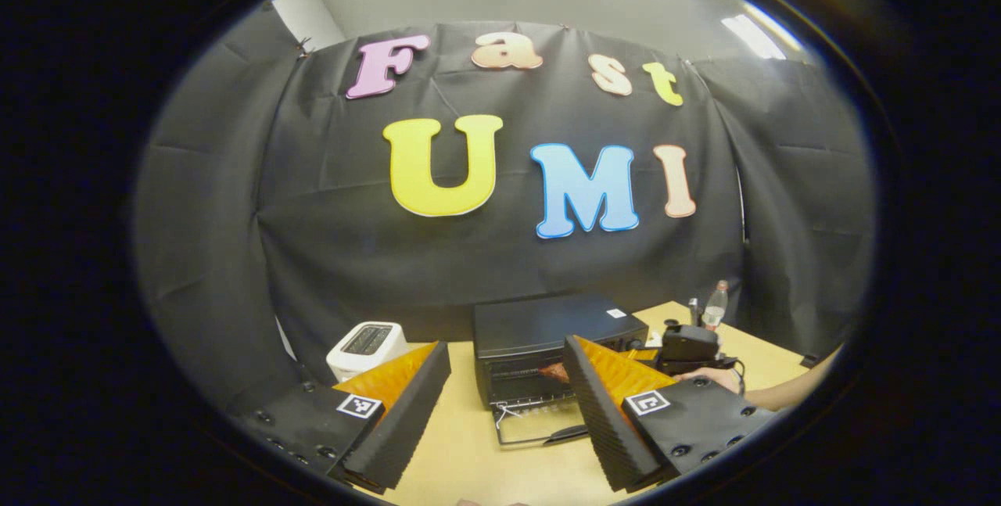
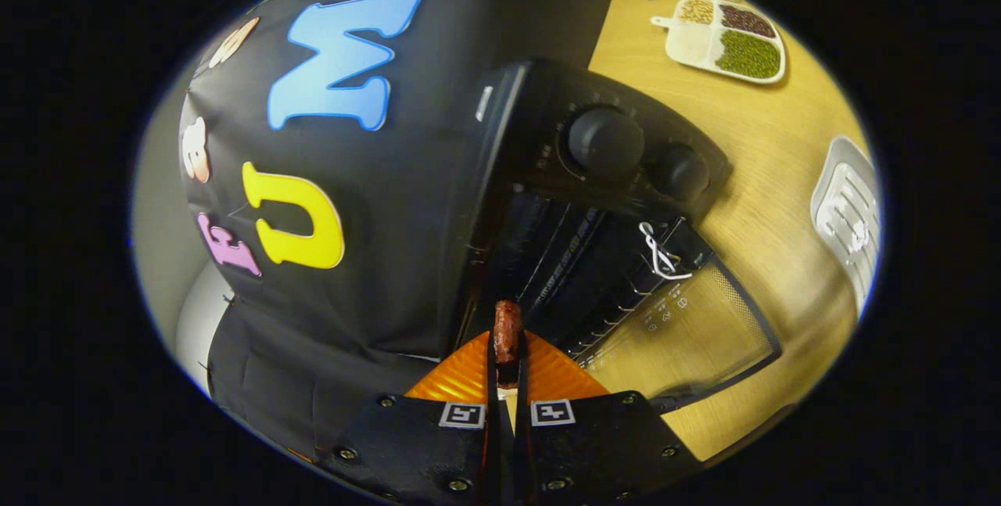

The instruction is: Open the electric oven with the left hand, put the food in, and close the electric oven.

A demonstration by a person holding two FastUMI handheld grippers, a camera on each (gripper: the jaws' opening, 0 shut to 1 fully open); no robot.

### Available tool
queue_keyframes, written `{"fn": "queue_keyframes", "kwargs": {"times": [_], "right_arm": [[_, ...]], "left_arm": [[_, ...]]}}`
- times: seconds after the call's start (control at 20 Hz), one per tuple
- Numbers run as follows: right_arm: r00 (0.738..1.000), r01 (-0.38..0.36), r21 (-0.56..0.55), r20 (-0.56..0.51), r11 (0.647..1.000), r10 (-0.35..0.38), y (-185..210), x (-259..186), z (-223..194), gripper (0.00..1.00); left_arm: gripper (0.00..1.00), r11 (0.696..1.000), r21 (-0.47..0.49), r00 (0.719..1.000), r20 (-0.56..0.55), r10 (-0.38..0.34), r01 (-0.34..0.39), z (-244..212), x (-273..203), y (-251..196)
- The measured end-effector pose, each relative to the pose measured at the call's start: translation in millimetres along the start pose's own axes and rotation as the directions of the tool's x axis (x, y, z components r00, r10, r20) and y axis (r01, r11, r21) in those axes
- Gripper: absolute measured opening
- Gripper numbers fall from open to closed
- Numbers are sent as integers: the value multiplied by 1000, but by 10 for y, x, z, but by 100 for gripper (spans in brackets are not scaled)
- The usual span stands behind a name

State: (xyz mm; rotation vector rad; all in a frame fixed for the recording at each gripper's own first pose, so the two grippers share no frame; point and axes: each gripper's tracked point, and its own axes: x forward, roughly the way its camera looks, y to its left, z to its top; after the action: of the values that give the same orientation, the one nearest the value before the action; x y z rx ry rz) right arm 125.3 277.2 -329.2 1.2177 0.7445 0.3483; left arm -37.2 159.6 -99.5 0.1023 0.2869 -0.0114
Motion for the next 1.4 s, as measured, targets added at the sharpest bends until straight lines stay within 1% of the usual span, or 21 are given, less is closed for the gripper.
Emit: {"fn": "queue_keyframes", "kwargs": {"times": [0.05, 0.1, 0.15, 0.2, 0.3, 0.4, 0.5, 0.6, 0.65, 0.7, 0.75, 0.8, 0.85, 0.9, 0.95, 1.05, 1.1, 1.2, 1.25, 1.3, 1.4], "right_arm": [[1000, 5, 20, 20, 1000, -5, -33, 105, 22, 7], [999, -11, 40, 48, 999, 9, -36, 193, 71, 7], [996, -29, 56, 81, 998, 24, -8, 259, 119, 7], [992, -26, 66, 125, 997, 17, -24, 330, 209, 7], [974, 2, 92, 227, 996, -23, -158, 444, 416, 7], [952, -7, 118, 304, 993, -30, -187, 539, 535, 7], [928, 21, 151, 364, 988, -75, -291, 590, 605, 8], [914, 19, 192, 395, 981, -95, -319, 601, 621, 11], [912, 74, 202, 382, 977, -148, -425, 612, 609, 12], [914, 131, 187, 357, 974, -191, -519, 597, 561, 16], [910, 151, 175, 359, 973, -206, -494, 571, 586, 25], [911, 177, 149, 348, 973, -220, -462, 535, 567, 35], [918, 188, 111, 333, 976, -215, -406, 524, 529, 42], [916, 244, 75, 311, 967, -255, -408, 429, 492, 60], [914, 268, 43, 303, 962, -268, -379, 397, 451, 72], [915, 303, 4, 277, 953, -292, -343, 273, 375, 85], [916, 312, -19, 271, 950, -296, -318, 166, 360, 95], [915, 346, -115, 263, 931, -307, -287, -34, 328, 97], [907, 380, -186, 266, 906, -325, -279, -161, 316, 96], [898, 412, -268, 280, 871, -339, -267, -304, 345, 96], [888, 449, -437, 314, 779, -336, -157, -559, 391, 96]], "left_arm": [[99, 1000, 0, 1000, -3, 4, -4, -11, -14, 60], [95, 1000, -1, 1000, -8, 11, -11, -22, -14, 115], [95, 1000, -3, 1000, -13, 21, -21, -43, -21, 185], [98, 999, -7, 999, -19, 33, -33, -56, -25, 257], [99, 998, -20, 997, -44, 59, -60, -156, -38, 364], [97, 997, -35, 996, -68, 64, -67, -248, -48, 393], [99, 997, -37, 995, -83, 60, -63, -305, -40, 403], [97, 998, -38, 995, -85, 50, -53, -323, 20, 380], [99, 998, -41, 996, -81, 44, -47, -317, 35, 368], [100, 998, -48, 996, -77, 36, -40, -300, 60, 344], [100, 998, -53, 997, -74, 31, -35, -291, 68, 329], [98, 998, -57, 997, -69, 30, -34, -277, 82, 324], [100, 997, -64, 998, -63, 28, -32, -284, 94, 309], [100, 997, -75, 998, -62, 22, -27, -292, 115, 275], [100, 996, -85, 998, -62, 16, -21, -306, 141, 240], [100, 995, -94, 999, -54, 7, -12, -293, 187, 180], [100, 996, -94, 999, -49, 4, -8, -292, 196, 146], [99, 996, -91, 999, -45, -2, -2, -306, 235, 93], [99, 996, -89, 999, -47, -5, 1, -319, 254, 65], [99, 996, -88, 999, -49, -8, 4, -322, 262, 32], [100, 997, -82, 999, -42, -13, 10, -325, 292, -51]]}}
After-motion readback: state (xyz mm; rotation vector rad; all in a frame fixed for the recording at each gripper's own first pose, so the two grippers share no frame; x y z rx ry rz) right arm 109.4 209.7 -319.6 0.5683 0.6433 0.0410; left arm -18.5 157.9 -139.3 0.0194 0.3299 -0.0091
